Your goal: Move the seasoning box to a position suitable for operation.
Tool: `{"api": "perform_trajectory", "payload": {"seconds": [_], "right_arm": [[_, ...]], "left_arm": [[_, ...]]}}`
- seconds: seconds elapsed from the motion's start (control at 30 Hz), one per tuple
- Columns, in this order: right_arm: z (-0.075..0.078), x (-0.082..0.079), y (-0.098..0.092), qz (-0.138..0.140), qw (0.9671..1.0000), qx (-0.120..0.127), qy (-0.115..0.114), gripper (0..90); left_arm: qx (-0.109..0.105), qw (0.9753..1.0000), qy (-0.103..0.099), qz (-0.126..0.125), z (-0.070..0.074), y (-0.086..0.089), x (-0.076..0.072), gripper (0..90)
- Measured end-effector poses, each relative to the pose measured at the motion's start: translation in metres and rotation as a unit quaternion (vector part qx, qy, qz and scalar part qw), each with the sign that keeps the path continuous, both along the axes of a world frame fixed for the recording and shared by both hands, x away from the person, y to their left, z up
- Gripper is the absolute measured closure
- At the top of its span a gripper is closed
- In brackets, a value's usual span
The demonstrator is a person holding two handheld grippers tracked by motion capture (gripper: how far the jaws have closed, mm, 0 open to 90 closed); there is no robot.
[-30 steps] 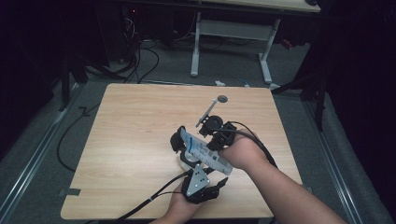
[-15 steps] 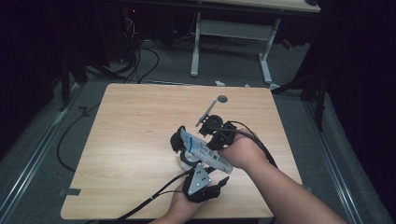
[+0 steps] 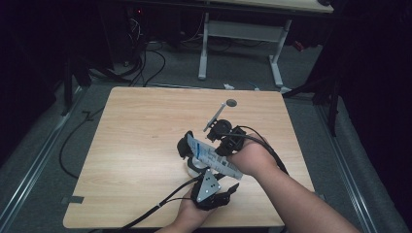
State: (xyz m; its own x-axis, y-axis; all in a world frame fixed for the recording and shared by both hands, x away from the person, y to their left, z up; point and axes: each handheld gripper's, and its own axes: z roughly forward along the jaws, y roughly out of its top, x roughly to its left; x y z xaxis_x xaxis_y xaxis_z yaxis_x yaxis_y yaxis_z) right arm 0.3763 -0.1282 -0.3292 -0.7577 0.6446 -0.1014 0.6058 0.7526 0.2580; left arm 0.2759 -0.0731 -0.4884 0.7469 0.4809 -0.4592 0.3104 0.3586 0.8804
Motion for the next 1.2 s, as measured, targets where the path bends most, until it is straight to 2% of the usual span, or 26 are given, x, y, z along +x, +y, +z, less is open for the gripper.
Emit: {"api": "perform_trajectory", "payload": {"seconds": [1.2], "right_arm": [[-0.0006,0.0010,0.0013,0.001,1.0000,-0.001,-0.003,90.0]], "left_arm": [[-0.001,1.0000,-0.001,0.000,0.0010,-0.0003,0.0001,47.7]]}}
